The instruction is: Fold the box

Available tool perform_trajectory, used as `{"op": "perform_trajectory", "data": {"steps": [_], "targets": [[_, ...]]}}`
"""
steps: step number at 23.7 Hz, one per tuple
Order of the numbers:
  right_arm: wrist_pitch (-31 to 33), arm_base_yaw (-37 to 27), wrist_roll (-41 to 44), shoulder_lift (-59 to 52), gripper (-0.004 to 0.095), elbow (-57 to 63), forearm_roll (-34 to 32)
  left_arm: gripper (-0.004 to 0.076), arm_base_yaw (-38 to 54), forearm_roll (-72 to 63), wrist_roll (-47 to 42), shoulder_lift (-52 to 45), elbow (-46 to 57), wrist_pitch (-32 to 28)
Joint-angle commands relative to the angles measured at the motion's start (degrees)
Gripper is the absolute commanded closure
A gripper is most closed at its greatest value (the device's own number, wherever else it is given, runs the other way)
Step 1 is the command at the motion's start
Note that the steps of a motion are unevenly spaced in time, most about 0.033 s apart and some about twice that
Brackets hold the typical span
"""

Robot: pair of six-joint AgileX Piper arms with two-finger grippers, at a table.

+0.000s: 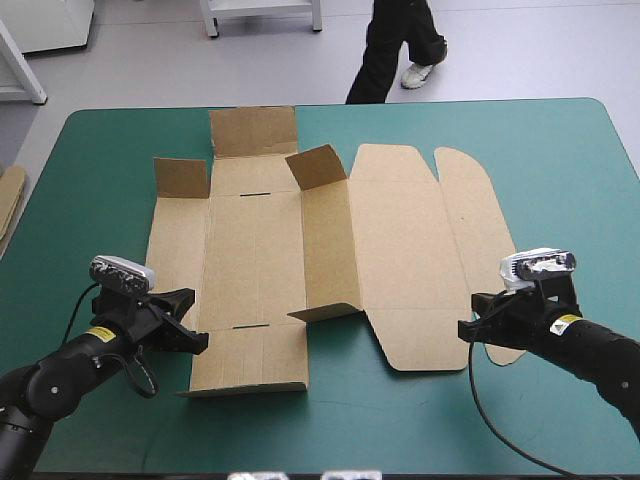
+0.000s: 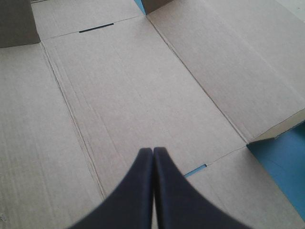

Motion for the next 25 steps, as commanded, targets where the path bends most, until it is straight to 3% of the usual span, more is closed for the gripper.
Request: {"op": "perform_trajectory", "data": {"steps": [1,21,25], "targets": [[-2.7,0.0,-0.5,0.0,0.0921,-1.6,1.2,0.0732,-0.2,-1.7,0.1,-0.2,-1.6,-3.3],[-1.6,0.0,-0.5,0.0,0.0921,-1.6,1.8,0.0732,-0.2,-1.7,0.1,-0.2,-1.6,-3.2],[-4.6,0.0,-0.5,0.8,0.0921,-2.0,1.8,0.0732,-0.2,-1.8,-3.9,1.5,-2.0,-6.5]]}}
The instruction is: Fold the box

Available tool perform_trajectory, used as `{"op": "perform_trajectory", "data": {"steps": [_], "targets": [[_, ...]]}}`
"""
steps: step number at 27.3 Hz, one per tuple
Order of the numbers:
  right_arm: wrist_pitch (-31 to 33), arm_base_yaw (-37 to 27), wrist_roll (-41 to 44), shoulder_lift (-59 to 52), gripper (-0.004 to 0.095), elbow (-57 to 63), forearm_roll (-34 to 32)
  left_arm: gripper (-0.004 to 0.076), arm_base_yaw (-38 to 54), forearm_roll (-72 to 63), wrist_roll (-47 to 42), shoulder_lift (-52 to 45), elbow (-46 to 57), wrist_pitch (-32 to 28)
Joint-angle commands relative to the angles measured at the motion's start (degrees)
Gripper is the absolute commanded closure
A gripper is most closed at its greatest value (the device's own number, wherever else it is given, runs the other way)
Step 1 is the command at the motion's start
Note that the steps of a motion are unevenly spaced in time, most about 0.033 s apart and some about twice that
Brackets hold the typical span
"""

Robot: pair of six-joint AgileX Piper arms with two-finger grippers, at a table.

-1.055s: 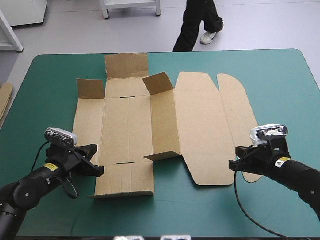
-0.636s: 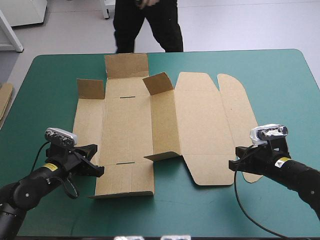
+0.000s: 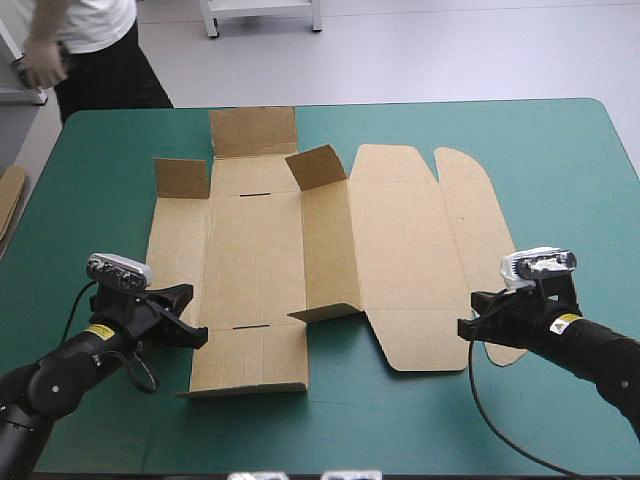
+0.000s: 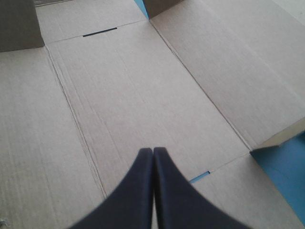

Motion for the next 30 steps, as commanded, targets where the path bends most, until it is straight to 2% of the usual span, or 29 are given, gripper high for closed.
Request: {"op": "perform_trajectory", "data": {"steps": [1,3,7,11,18,24,30], "targets": [[-3.9,0.0,-0.5,1.8,0.0921,-2.7,1.4,0.0732,-0.2,-1.7,-5.4,3.0,-3.4,-3.8],[-2.5,0.0,-0.5,4.6,0.0921,-4.6,1.4,0.0732,-0.2,-1.7,-6.8,7.6,-6.6,0.3],[-1.7,0.0,-0.5,8.3,0.0921,-7.6,1.5,0.0732,0.1,-1.8,-8.9,14.4,-12.4,3.7],[-0.2,0.0,-0.5,11.8,0.0921,-10.8,1.5,0.0732,4.7,-3.2,-9.8,21.8,-20.3,9.5],[-0.1,0.0,-0.5,13.8,0.0921,-11.5,1.6,0.0732,19.0,-18.8,2.6,30.6,-28.3,25.6],[0.0,0.0,-0.5,14.0,0.0921,-11.5,1.7,0.0732,30.6,-28.2,10.5,38.7,-29.3,37.9],[0.4,0.0,-0.5,14.0,0.0921,-11.5,1.7,0.0732,34.6,-29.2,14.3,45.7,-29.3,42.9]]}}
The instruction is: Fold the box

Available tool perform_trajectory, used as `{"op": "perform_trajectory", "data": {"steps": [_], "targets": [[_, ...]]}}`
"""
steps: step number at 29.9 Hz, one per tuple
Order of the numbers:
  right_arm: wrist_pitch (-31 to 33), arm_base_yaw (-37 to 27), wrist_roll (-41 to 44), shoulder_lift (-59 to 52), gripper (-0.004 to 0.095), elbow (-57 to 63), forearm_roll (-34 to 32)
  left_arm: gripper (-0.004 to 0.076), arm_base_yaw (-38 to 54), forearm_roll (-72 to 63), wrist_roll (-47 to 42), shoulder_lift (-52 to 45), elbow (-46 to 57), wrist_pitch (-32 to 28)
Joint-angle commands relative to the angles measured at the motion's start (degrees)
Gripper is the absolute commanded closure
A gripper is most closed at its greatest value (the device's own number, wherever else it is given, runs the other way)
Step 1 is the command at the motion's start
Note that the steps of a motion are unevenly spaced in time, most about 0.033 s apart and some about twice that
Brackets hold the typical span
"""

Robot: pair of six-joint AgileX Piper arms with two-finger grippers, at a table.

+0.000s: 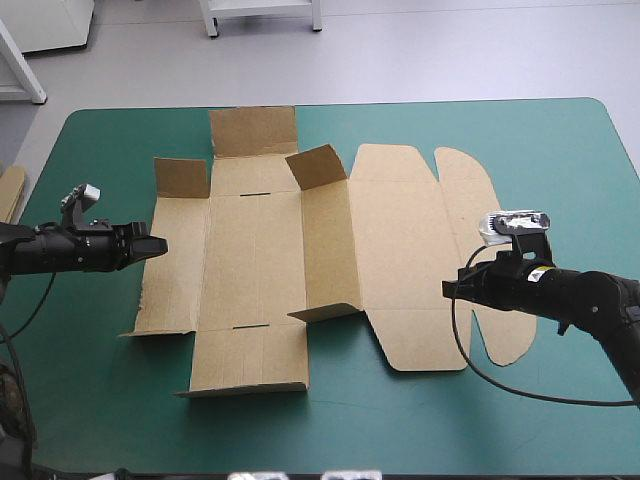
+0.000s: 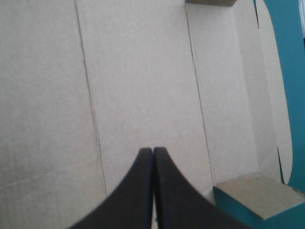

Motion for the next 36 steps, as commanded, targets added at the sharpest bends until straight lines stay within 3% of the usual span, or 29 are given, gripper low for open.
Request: {"op": "perform_trajectory", "data": {"steps": [1,5,12,17,21,30,36], "targets": [[-1.6,0.0,-0.5,-0.6,0.0921,-2.1,1.4,0.0732,1.2,-5.1,2.3,1.6,-1.6,3.8],[-1.0,0.0,-0.6,-0.6,0.0921,-2.1,1.4,0.0719,1.2,-3.7,5.1,3.8,-1.6,4.7],[-0.7,0.0,-0.6,-0.6,0.0921,-2.1,1.4,0.0487,5.3,-3.2,4.1,4.0,-2.4,2.3],[-0.6,0.0,-0.6,-0.6,0.0921,-2.1,1.4,0.0498,10.4,-3.4,3.2,5.2,-7.1,6.9],[-0.6,0.0,-0.6,-0.6,0.0921,-2.1,1.4,0.0488,12.0,-0.8,1.1,7.8,-10.6,6.9],[-0.8,0.0,-0.5,-0.6,0.0921,-2.1,1.4,0.0343,11.9,3.2,-0.1,12.4,-10.7,7.0],[-0.8,0.0,-0.3,-0.6,0.0921,-2.1,1.4,0.0332,9.0,6.3,-1.3,13.5,-10.7,7.0]]}}
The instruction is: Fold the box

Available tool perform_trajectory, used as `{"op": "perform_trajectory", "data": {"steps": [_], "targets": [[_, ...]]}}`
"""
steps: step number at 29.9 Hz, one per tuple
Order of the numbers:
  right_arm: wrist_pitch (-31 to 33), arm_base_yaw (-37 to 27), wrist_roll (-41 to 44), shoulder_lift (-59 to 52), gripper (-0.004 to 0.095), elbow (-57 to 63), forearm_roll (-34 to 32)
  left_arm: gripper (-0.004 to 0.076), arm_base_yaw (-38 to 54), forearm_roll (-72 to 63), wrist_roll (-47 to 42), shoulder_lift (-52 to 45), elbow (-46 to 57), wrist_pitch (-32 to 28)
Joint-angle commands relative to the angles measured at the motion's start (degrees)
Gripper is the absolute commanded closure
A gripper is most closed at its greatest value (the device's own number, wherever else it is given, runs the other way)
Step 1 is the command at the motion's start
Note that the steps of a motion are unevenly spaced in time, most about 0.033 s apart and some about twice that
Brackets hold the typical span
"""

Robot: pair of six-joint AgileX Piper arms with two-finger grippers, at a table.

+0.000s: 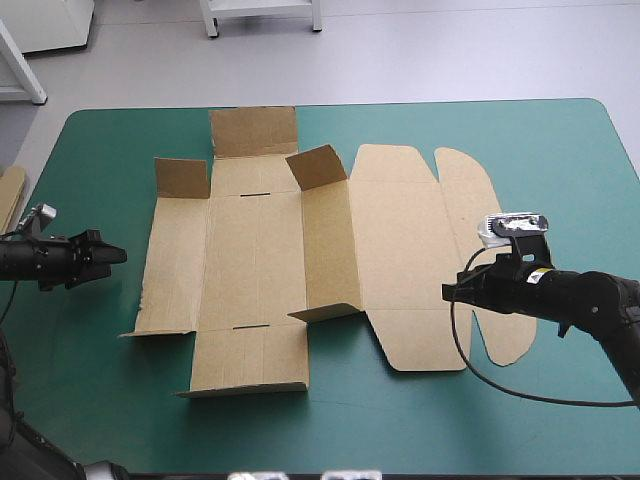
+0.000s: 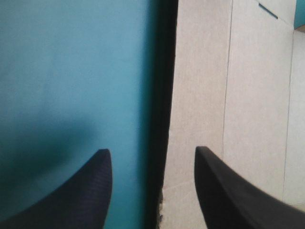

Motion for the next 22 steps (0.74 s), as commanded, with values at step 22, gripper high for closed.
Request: {"op": "perform_trajectory", "data": {"steps": [22], "targets": [[-2.8,0.0,-0.2,-0.6,0.0921,-2.1,1.4,0.0332,-11.5,1.9,-1.8,1.2,-1.4,6.2]]}}
